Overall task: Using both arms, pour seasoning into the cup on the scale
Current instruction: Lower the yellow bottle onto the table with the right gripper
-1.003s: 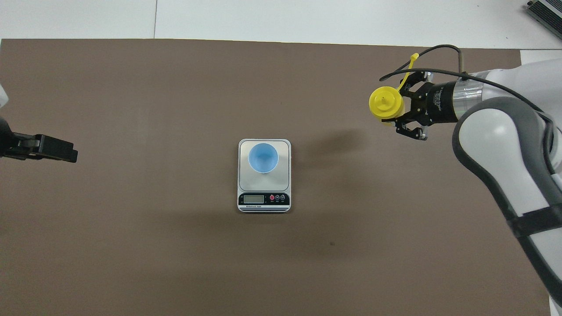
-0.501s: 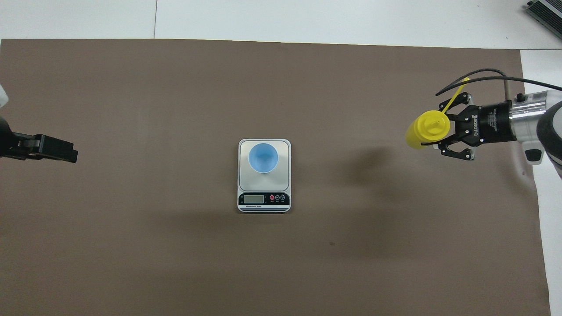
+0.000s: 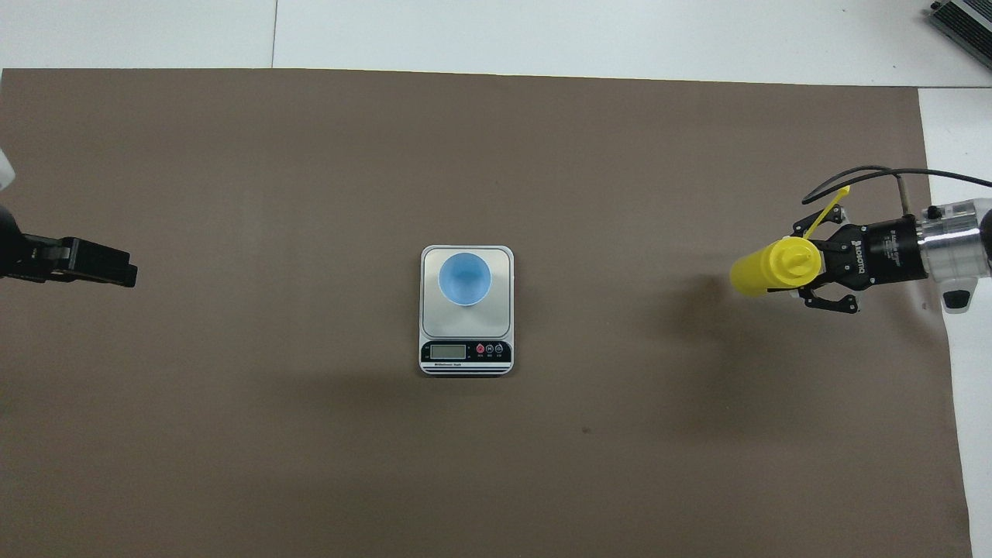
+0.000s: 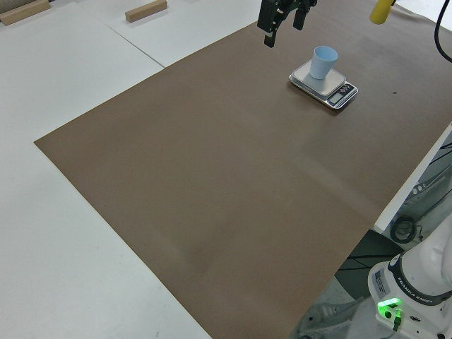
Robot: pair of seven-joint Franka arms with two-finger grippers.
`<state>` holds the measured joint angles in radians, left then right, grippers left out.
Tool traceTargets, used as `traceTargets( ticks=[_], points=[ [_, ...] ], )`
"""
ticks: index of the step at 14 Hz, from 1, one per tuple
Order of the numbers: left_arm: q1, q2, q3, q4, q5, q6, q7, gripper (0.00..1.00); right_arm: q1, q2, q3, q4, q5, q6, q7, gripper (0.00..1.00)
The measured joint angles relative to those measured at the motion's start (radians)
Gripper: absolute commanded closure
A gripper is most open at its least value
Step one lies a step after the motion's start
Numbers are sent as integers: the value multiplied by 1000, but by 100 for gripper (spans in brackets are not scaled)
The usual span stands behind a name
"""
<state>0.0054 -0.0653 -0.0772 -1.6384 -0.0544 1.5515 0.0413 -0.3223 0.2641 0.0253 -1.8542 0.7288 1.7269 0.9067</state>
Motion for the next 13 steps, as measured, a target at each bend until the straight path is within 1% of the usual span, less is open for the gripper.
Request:
traceTargets(
  ticks=[1, 3, 6, 8, 11, 12, 13],
  points=[
    [0, 0, 0, 0, 0, 0, 0, 0, -21, 23, 0, 13, 0, -26, -35, 100],
    [0, 0, 0, 0, 0, 0, 0, 0, -70, 97, -1, 79, 0, -99, -102, 100],
    [0, 0, 0, 0, 0, 0, 0, 0, -107, 179, -1, 160, -6, -132, -154, 100],
    [0, 0, 0, 0, 0, 0, 0, 0, -123, 213, -1, 196, -13, -153, -166, 100],
    [0, 0, 0, 0, 0, 0, 0, 0, -134, 233, -2, 216, -19, -159, -200, 100],
    [0, 0, 0, 0, 0, 0, 0, 0, -134, 233, -2, 216, -22, -159, -211, 35],
    [0, 0, 0, 0, 0, 0, 0, 0, -134, 234, -2, 215, -24, -155, -213, 0]
  ],
)
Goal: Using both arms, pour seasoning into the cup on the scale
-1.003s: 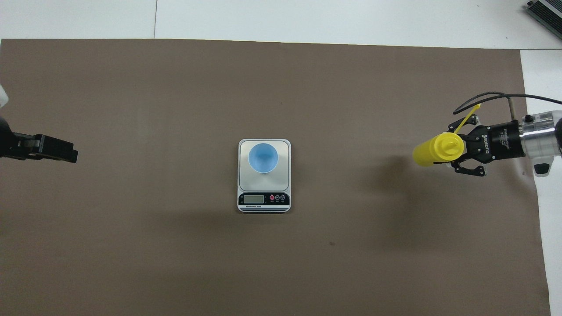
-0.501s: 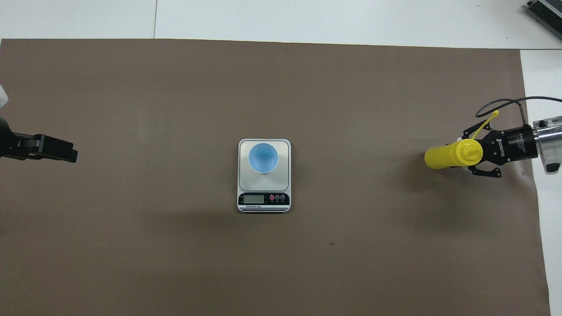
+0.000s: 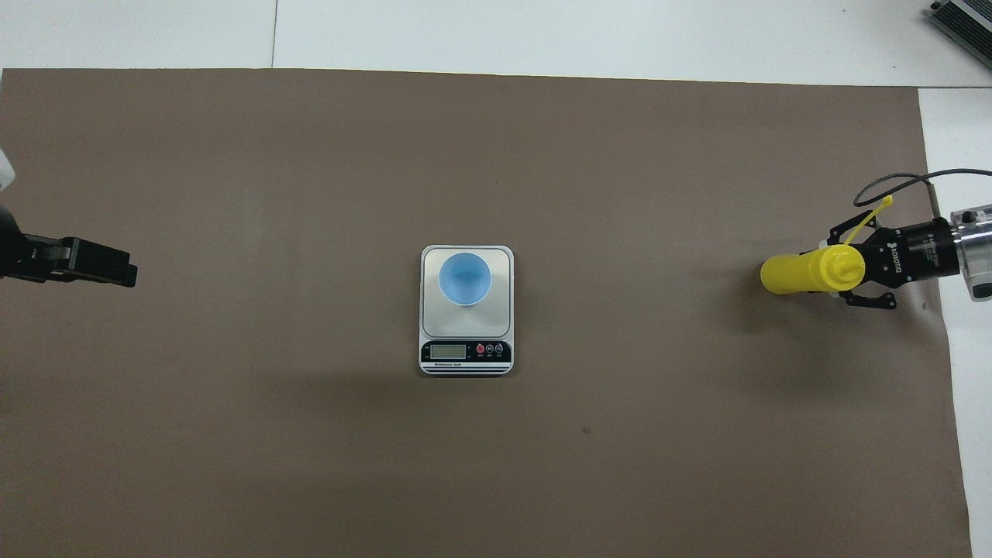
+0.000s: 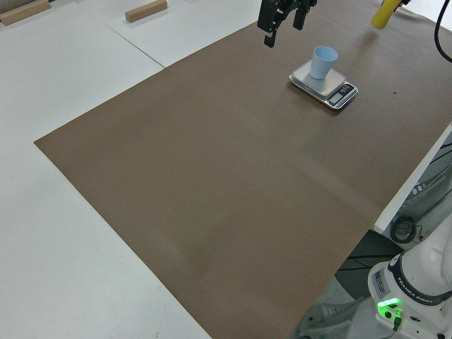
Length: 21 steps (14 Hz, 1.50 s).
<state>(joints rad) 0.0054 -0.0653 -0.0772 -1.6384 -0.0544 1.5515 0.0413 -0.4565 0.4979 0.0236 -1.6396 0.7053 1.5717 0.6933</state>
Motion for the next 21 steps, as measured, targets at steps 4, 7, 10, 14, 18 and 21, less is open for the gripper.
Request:
traceTargets(
  ticks=[4, 7, 10, 14, 18, 21],
  points=[
    [0, 0, 0, 0, 0, 0, 0, 0, 1, 1, 0, -17, -1, 56, 0, 0],
    [0, 0, 0, 0, 0, 0, 0, 0, 3, -15, 1, -9, -4, 74, -14, 0],
    [0, 0, 0, 0, 0, 0, 0, 0, 21, -99, 5, -1, -143, 109, -48, 0],
    [0, 0, 0, 0, 0, 0, 0, 0, 80, -211, 7, -1, -343, 189, -209, 0],
    [0, 0, 0, 0, 0, 0, 0, 0, 83, -228, 7, -3, -356, 272, -366, 0],
    [0, 0, 0, 0, 0, 0, 0, 0, 98, -228, 10, -3, -399, 339, -441, 0]
  ],
)
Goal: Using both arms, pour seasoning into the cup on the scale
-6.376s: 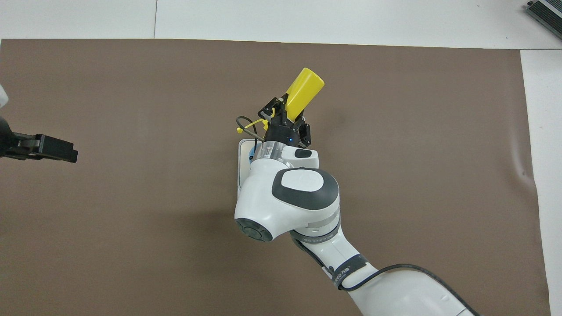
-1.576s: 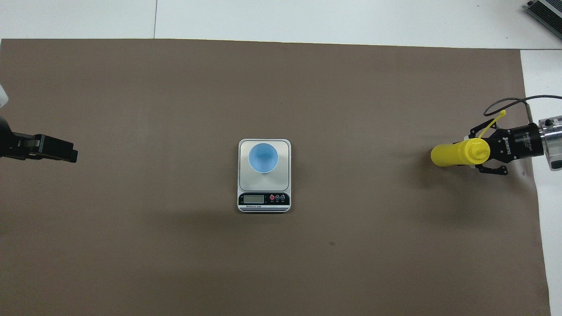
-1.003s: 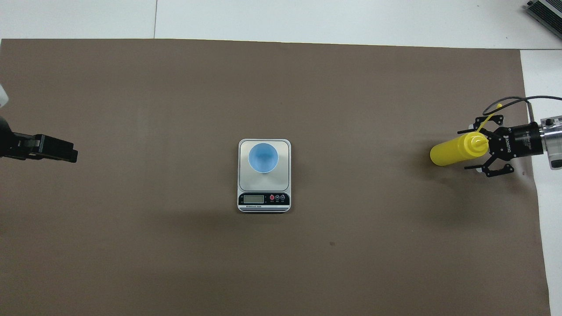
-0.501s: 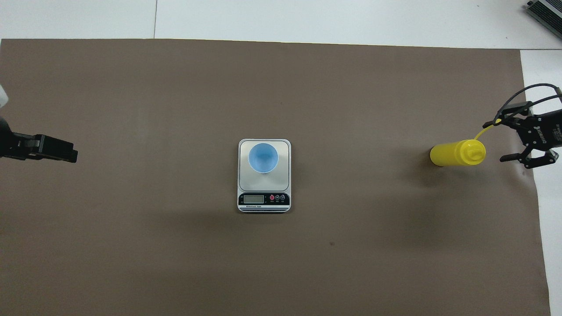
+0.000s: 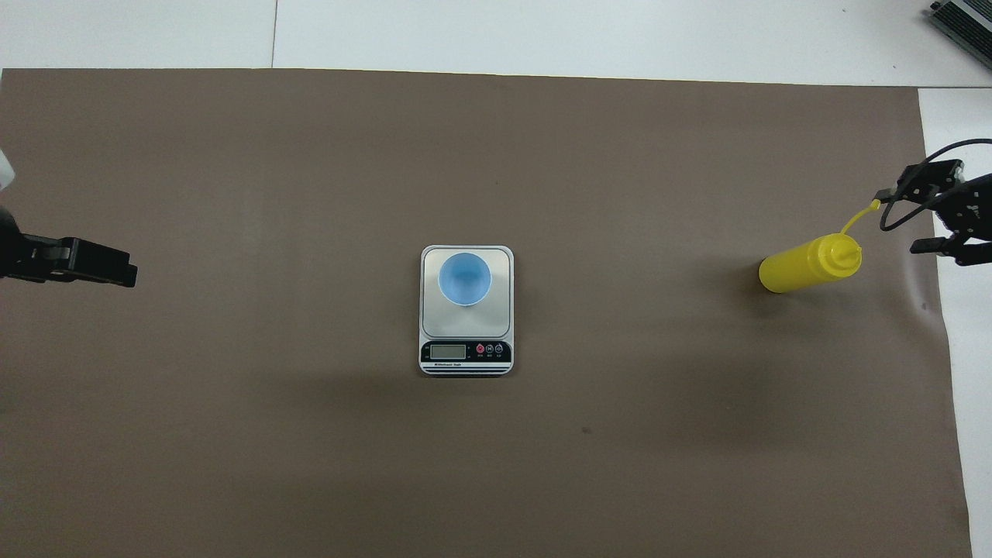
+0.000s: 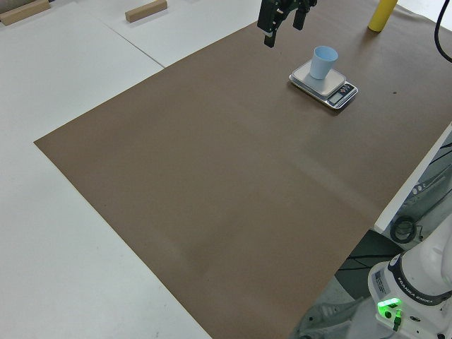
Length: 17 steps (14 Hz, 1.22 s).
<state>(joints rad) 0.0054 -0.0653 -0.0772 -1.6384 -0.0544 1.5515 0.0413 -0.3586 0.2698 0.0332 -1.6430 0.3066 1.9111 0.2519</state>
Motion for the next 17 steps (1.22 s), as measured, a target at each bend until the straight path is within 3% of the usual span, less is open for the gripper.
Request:
traceTargets(
  ticks=[5, 9, 17],
  points=[
    [0, 0, 0, 0, 0, 0, 0, 0, 117, -44, 8, 5, -214, 23, -91, 0],
    [0, 0, 0, 0, 0, 0, 0, 0, 191, -130, 10, 5, -233, -10, -107, 0],
    [0, 0, 0, 0, 0, 0, 0, 0, 329, -277, 12, 5, -262, -209, -125, 0]
  ],
)
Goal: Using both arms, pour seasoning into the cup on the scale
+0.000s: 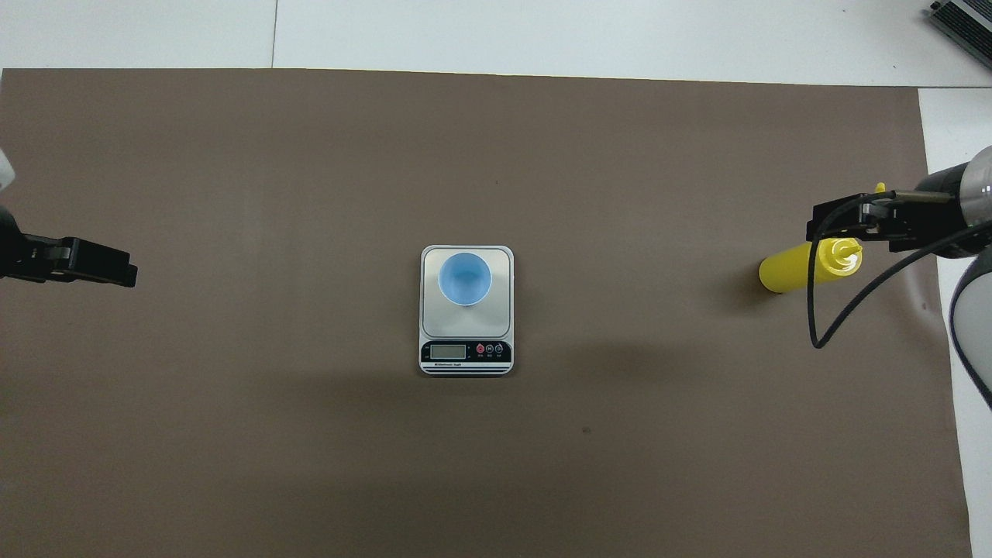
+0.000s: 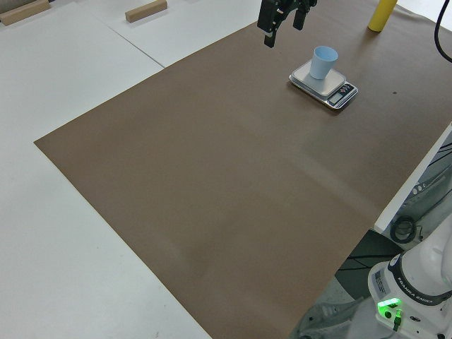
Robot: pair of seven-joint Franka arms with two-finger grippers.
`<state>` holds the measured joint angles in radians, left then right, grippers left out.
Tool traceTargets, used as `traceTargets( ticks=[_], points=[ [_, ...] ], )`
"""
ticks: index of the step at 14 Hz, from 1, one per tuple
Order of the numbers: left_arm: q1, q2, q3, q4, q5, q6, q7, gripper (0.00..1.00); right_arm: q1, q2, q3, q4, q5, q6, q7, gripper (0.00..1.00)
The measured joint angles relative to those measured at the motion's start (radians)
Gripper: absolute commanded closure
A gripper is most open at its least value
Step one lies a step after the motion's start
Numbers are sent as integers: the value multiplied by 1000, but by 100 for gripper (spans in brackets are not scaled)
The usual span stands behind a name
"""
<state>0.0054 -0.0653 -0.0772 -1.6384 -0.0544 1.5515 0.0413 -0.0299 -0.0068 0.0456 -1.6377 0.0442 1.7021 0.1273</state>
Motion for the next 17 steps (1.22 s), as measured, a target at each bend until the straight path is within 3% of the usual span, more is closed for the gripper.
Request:
traceTargets(
  ticks=[17],
  points=[
    [0, 0, 0, 0, 0, 0, 0, 0, 40, -24, 18, 1, -54, -111, -7, 0]
  ],
)
